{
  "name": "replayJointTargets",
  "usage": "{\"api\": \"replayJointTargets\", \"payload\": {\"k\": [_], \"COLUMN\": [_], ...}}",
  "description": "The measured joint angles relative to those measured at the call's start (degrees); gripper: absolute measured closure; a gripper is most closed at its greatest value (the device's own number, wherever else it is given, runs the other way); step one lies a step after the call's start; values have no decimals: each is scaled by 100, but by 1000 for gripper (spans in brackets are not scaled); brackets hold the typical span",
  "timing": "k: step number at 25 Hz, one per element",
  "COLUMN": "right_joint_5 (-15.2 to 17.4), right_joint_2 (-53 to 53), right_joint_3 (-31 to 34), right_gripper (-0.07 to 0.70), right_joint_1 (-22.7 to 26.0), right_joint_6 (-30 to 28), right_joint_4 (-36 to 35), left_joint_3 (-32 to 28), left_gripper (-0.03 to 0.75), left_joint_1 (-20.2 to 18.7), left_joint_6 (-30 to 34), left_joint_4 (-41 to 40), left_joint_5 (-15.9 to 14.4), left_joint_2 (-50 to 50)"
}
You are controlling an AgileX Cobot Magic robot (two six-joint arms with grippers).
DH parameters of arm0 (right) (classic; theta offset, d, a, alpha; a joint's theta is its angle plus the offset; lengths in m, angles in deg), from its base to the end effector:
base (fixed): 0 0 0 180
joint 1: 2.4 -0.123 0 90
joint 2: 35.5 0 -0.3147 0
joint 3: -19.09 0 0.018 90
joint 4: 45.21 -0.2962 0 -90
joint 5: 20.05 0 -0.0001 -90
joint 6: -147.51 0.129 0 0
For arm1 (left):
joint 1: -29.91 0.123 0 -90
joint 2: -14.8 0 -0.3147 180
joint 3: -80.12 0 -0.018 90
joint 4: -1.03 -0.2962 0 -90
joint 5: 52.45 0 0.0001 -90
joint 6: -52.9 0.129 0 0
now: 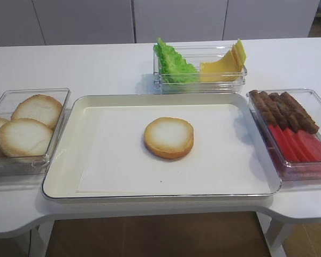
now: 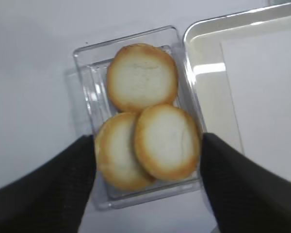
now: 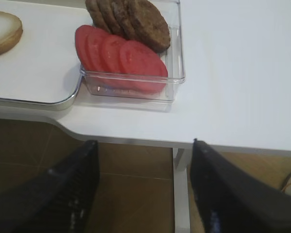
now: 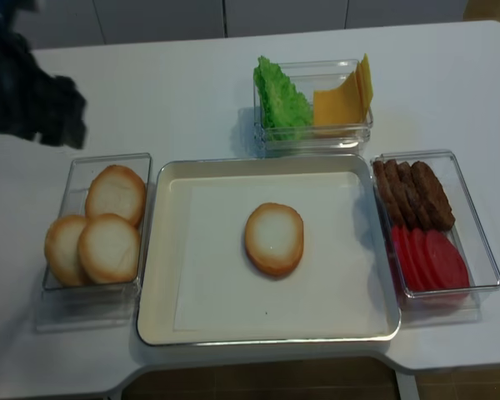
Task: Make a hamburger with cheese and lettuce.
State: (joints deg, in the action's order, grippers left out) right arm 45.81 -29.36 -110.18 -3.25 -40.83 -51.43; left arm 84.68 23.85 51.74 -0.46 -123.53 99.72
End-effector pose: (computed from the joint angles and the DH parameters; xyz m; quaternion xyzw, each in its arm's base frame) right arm 0.0332 0.0133 0.2644 -0.0744 0.8732 0.0227 0.4810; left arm 0.3212 -0.0309 0.3905 0.0425 0.9681 -0.0026 0.2470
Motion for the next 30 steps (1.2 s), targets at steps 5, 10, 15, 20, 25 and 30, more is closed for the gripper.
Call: {"api": "replayJointTargets", "payload": {"k": [5,10,15,20,25,30], "right_joint_5": [0,0,0,0,0,0], "right_joint_2": [0,0,0,0,0,0], "right_joint_3": [0,0,0,0,0,0], "right_gripper": [180,180,180,180,180,180], "right_joint_1": [0,0,0,0,0,0], "right_joint_6": [0,0,0,0,0,0], "right_joint_4": [0,0,0,0,0,0], "left_joint_3": [-642,-1471,-2129,-2658,-3134,-3546], "left_gripper": [223,223,223,223,225,225], "left_joint_1": [322,322,322,322,322,322], "left_joint_6": [-39,-212,-462,-639,-699,-699], "left_joint_4": [-236,-554,-568,-568,-576,-590], "left_joint_5": [-45,-84,-89,-103,-126,-155], "left_joint_2": [-943,-1833,-2719,-3666,-4698,-5587]}}
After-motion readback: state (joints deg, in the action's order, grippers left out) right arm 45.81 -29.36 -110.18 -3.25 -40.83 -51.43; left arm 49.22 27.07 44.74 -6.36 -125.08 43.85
